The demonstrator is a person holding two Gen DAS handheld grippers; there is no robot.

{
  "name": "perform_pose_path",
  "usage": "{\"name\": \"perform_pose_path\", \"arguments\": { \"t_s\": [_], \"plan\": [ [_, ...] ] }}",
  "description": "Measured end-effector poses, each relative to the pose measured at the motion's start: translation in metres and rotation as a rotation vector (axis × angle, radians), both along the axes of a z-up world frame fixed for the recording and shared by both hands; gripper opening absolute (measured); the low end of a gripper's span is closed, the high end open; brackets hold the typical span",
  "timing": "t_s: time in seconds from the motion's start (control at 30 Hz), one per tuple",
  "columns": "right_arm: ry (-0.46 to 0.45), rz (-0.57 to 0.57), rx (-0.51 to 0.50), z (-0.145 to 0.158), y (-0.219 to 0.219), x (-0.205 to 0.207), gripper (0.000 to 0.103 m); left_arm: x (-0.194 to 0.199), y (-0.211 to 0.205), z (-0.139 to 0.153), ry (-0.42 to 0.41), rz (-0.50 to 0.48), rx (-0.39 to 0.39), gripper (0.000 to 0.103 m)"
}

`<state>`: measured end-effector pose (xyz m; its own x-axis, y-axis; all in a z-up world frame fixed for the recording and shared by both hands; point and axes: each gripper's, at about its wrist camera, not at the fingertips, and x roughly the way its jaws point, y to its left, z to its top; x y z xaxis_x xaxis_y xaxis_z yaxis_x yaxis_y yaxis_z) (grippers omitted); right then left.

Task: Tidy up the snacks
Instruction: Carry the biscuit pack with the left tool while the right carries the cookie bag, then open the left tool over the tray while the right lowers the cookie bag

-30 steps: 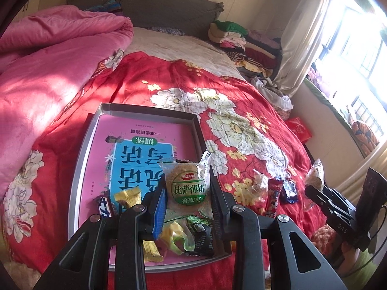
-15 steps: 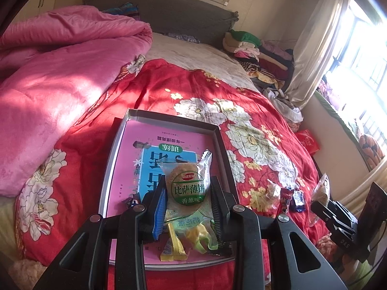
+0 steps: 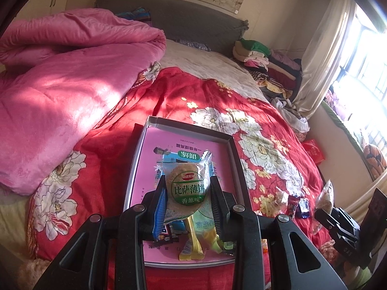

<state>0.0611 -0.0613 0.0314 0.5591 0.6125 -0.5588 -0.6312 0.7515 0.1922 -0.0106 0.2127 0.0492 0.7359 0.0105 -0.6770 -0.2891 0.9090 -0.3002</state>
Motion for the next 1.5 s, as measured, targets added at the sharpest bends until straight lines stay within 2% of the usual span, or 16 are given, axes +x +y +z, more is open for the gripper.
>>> {"name": "perform_pose_path", "arguments": {
  "t_s": [0.77, 1.5],
  "plan": [
    [-0.013, 0.14, -0.021, 0.007, 0.073, -0.016, 0.046, -0.015, 0.021, 0.0, -0.016, 0.027, 0.008, 0.034],
    [-0.002, 0.233, -0.087, -0.012, 0.128, -0.023, 0.046, 0.0, 0.029, -0.041, 0.123, -0.003, -0.016, 0.034]
  ]
}}
